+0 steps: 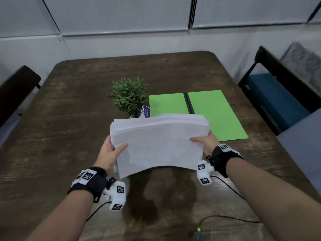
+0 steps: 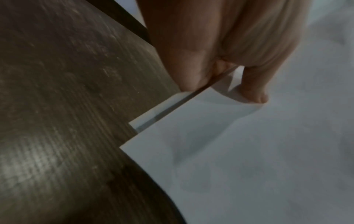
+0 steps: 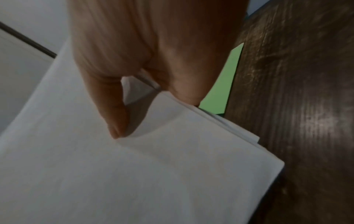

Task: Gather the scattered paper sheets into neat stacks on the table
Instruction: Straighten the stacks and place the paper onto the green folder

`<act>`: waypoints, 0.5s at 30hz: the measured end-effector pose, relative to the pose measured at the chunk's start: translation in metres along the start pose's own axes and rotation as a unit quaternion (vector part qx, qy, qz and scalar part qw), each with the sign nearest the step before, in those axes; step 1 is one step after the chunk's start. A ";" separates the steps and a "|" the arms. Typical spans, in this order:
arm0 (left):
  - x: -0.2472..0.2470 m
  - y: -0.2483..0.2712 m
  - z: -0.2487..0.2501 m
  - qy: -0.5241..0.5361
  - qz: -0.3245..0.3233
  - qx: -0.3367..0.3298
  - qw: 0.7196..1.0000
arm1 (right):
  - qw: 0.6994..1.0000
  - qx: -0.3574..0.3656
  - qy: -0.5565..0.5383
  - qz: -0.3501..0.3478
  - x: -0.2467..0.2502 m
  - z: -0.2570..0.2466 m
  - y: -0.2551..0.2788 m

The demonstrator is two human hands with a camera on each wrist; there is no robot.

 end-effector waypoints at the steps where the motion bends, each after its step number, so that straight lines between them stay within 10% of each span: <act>1: -0.002 0.000 0.007 -0.004 0.004 -0.010 1.000 | 1.000 0.023 -0.014 0.004 -0.001 -0.012 0.004; 15: -0.016 0.005 -0.011 0.059 0.090 -0.004 0.994 | 0.998 -0.016 -0.038 0.046 0.001 -0.014 0.029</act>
Point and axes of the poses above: each hand's wrist, its own y-axis away from the middle knuckle, its own x-axis out of the back of the hand, z = x × y, the point moved 9 cm from there along -y, towards the middle knuckle, and after that the axes turned 12 degrees about -z, right-handed, at the moved point
